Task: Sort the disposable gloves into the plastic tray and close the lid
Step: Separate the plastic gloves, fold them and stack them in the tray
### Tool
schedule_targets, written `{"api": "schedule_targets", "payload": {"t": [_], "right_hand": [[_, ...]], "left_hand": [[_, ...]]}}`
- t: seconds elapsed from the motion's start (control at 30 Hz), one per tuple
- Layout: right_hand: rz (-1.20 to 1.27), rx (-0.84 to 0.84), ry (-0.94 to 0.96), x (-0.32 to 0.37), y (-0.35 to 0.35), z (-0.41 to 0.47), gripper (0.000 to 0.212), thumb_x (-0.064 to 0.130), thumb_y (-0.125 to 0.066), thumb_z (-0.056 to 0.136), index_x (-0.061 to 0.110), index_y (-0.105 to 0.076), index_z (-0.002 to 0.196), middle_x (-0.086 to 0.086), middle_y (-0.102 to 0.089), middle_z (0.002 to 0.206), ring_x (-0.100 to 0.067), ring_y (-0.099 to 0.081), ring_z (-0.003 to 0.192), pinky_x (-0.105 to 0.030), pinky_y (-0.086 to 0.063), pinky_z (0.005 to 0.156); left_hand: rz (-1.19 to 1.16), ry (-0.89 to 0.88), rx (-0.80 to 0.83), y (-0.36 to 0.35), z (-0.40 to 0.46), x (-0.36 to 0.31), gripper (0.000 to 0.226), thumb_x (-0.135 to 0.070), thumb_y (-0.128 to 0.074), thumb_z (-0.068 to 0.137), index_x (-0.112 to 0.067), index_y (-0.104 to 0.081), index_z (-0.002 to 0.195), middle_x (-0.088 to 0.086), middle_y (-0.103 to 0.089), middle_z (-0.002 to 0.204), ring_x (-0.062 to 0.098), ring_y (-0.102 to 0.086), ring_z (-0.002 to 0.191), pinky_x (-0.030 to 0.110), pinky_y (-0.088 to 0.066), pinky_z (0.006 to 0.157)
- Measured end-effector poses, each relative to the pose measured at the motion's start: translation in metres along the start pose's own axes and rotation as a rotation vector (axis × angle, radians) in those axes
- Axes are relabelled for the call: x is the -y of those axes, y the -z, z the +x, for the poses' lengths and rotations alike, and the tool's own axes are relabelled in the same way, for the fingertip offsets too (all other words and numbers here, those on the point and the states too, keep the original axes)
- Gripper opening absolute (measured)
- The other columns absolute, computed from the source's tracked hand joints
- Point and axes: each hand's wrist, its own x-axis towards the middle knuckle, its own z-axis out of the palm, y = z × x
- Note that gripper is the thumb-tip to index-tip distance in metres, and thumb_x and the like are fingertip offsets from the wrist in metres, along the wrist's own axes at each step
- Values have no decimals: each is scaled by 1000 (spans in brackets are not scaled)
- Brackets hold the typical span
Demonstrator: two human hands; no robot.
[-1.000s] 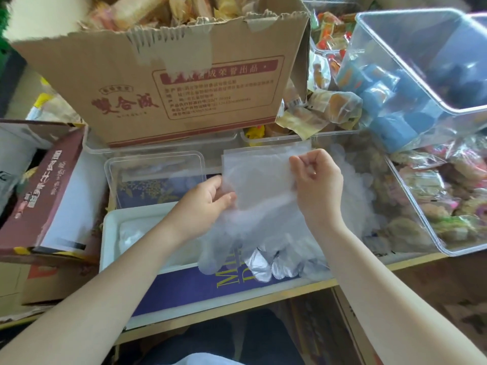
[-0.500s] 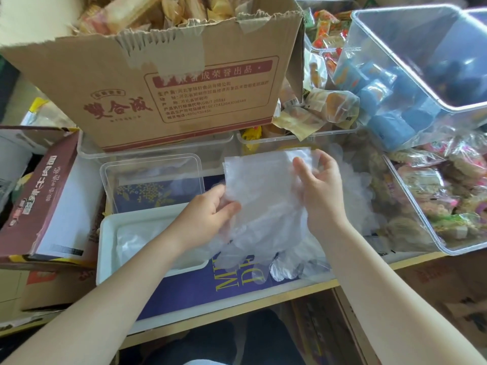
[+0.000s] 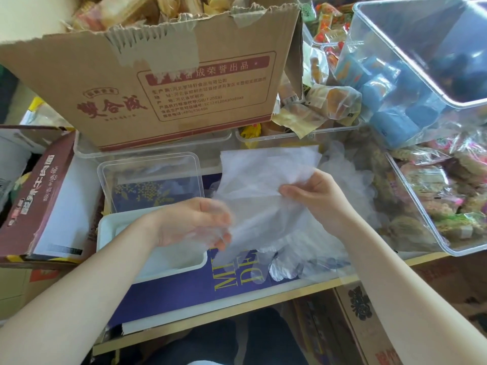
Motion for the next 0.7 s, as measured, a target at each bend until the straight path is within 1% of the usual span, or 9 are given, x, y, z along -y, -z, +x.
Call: {"api": "schedule_targets", "payload": {"t": [0.07, 0.17, 0.3, 0.4, 0.47, 0.53, 0.6, 0.63, 0.7], "right_hand": [[-62, 45, -5, -1, 6, 1, 5, 1, -68, 80, 4, -64, 81, 3, -70, 64, -12, -63, 59, -25, -50, 60], [-3, 118, -39, -5, 12, 2, 9, 3, -69, 78, 8, -64, 85, 3, -69, 69, -11, -63, 62, -23, -52, 62], [169, 5, -89, -13, 25, 5, 37, 27, -81, 60, 10, -62, 86, -9, -67, 77, -21, -61, 70, -29, -51, 67], [115, 9, -106, -21, 33, 5, 17, 2, -70, 75, 10, -60, 86, -5, -69, 72, -21, -61, 68, -31, -50, 67], [67, 61, -120, -24, 32, 3, 18, -7, -64, 81, 10, -59, 83, -2, -69, 68, -16, -62, 62, -27, -51, 60], [67, 109, -126, -25, 30, 2, 20, -9, -62, 81, 10, -60, 83, -1, -70, 68, -13, -62, 59, -24, -51, 57], [81, 142, -125, -25, 26, 1, 21, -10, -62, 81, 11, -60, 82, 1, -70, 66, -10, -63, 58, -23, -51, 56], [91, 155, -124, -25, 25, 0, 23, -11, -61, 81, 12, -60, 82, 2, -70, 65, -8, -63, 57, -22, -51, 55], [117, 176, -122, -26, 26, -2, 26, -13, -59, 82, 13, -59, 83, 5, -70, 63, -5, -63, 57, -20, -50, 55]], "left_hand": [[88, 30, 27, 1, 2, 3, 41, -48, -78, 65, -17, -67, 88, 9, -68, 73, 24, -63, 68, 30, -48, 70], [95, 55, -38, -3, 9, 8, 26, -31, -71, 77, -10, -65, 92, 3, -65, 66, 18, -59, 61, 30, -46, 69], [201, 117, -124, -6, 15, 22, 7, -19, -65, 85, -12, -66, 85, -1, -64, 62, 12, -59, 63, 21, -47, 63], [509, 231, -197, -8, 17, 28, 6, -23, -67, 85, -18, -66, 89, 0, -71, 83, 17, -65, 83, 27, -47, 78], [621, 172, -356, -18, 25, 21, 23, -31, -68, 83, -21, -60, 102, -7, -67, 100, 15, -62, 97, 24, -46, 81], [435, 97, -506, -29, 36, 10, 47, -53, -66, 76, -25, -51, 111, -12, -62, 103, 13, -60, 101, 24, -47, 82], [305, -1, -590, -39, 50, 5, 82, -81, -57, 59, -18, -56, 111, -7, -65, 102, 18, -63, 96, 39, -48, 89], [269, -32, -630, -45, 57, 5, 88, -85, -54, 56, -16, -58, 111, -4, -67, 103, 19, -63, 94, 44, -47, 90], [188, -74, -748, -57, 70, 10, 74, -76, -56, 67, -17, -59, 110, 0, -66, 108, 20, -61, 102, 44, -45, 96]]}}
